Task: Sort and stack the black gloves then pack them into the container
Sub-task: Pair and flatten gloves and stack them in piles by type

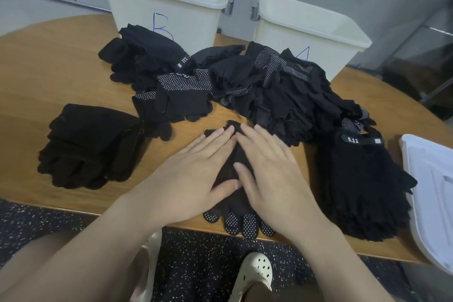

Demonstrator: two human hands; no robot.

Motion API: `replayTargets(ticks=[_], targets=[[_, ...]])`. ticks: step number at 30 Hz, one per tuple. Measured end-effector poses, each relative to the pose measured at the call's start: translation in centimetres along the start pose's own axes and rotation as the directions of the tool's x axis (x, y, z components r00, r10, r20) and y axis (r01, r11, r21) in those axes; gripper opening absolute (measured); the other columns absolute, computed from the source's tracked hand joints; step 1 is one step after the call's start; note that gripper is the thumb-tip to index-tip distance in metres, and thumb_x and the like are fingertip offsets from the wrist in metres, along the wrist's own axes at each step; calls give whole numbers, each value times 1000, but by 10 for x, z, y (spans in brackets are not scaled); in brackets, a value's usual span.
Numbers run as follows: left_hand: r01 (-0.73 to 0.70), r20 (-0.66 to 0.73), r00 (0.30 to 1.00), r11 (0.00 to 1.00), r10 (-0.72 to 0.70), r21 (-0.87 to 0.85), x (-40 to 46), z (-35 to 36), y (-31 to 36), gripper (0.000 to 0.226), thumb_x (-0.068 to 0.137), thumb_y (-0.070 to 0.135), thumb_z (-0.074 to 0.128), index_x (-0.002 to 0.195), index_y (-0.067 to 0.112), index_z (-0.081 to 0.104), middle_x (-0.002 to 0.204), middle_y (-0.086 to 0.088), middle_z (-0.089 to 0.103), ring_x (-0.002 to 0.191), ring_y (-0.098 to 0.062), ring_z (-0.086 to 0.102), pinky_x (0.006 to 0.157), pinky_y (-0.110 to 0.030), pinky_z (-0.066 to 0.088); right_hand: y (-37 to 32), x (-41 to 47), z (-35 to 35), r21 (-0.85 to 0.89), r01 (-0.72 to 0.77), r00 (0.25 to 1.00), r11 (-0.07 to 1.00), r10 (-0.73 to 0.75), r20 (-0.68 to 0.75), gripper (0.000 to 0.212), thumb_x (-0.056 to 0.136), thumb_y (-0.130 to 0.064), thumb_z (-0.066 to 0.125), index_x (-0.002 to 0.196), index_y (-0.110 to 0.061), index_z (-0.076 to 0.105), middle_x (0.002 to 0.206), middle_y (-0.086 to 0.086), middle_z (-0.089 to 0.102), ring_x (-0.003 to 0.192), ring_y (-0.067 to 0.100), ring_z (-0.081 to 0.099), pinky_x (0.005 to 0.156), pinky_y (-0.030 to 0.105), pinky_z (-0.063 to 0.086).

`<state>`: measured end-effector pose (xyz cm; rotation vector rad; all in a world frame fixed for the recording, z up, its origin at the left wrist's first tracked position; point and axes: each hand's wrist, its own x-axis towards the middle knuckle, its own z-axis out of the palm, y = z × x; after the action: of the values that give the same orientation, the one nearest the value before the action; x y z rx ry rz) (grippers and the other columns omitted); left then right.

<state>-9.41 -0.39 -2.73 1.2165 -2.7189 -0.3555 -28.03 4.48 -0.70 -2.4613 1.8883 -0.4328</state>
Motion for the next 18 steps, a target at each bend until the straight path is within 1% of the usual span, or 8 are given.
replayTargets(ticks=[2, 3, 5, 7, 10, 13, 15, 18], targets=[[3, 29, 1000, 1000, -4, 17, 2, 0, -4, 88, 90, 75, 3, 160, 26, -21, 163, 15, -34, 147, 5, -32, 122, -22, -18, 0, -6, 5, -22, -5, 994, 1000, 8, 106, 60, 109, -46, 17, 165, -24, 19, 171, -10, 14, 158, 5, 2, 129, 31, -1], [4, 42, 999, 1000, -6, 27, 2, 0, -4, 86, 93, 75, 4, 159, 27, -23, 162, 15, -36, 146, 5, -34, 123, -23, -17, 3, -9, 6, -21, -19, 990, 1000, 21, 142, 62, 108, -49, 11, 165, -26, 12, 172, -12, 6, 157, 3, -5, 128, 30, -4], [4, 61, 998, 999, -7, 54, 2, 1, -3, 86, 94, 75, 4, 158, 26, -26, 162, 13, -38, 146, 3, -35, 125, -28, -15, 10, -15, 7, -25, -24, 984, 999, 28, 176, 62, 107, -51, 6, 165, -29, 4, 171, -16, -4, 155, -1, -14, 128, 31, -6], [10, 81, 997, 997, -17, 81, 2, 3, 1, 87, 92, 74, 1, 157, 23, -28, 161, 10, -40, 146, -1, -37, 126, -32, -14, 16, -18, 7, -18, -29, 979, 999, 32, 200, 61, 107, -51, 7, 164, -30, -2, 170, -18, -11, 153, -4, -20, 128, 29, -7], [13, 75, 997, 996, -20, 93, 0, 5, 5, 88, 92, 73, -1, 157, 21, -27, 161, 7, -40, 147, -5, -37, 127, -35, -12, 20, -23, 9, 39, -65, 976, 997, 55, 210, 62, 105, -54, 4, 162, -32, -5, 168, -21, -12, 151, -7, -21, 127, 26, -8], [30, 74, 997, 995, -37, 92, -3, 5, 4, 90, 92, 76, -1, 158, 21, -27, 162, 7, -39, 148, -5, -36, 128, -37, -11, 21, -24, 11, 95, -89, 975, 992, 67, 211, 63, 103, -56, 3, 161, -34, -5, 166, -25, -12, 150, -10, -20, 126, 23, -9], [42, 66, 997, 995, -48, 93, -5, 5, 3, 92, 91, 78, 0, 158, 21, -26, 163, 7, -37, 149, -5, -34, 128, -37, -10, 21, -23, 10, 146, -113, 974, 983, 81, 210, 58, 106, -54, 8, 161, -36, -2, 165, -28, -10, 149, -13, -18, 126, 23, -8], [59, 23, 998, 995, -62, 85, -13, 6, 0, 95, 92, 82, 4, 160, 20, -21, 165, 7, -31, 151, -5, -29, 128, -37, -7, 22, -23, 8, 194, -156, 964, 968, 107, 243, 52, 111, -43, 17, 160, -40, 1, 164, -31, -7, 148, -16, -16, 127, 25, -6]])
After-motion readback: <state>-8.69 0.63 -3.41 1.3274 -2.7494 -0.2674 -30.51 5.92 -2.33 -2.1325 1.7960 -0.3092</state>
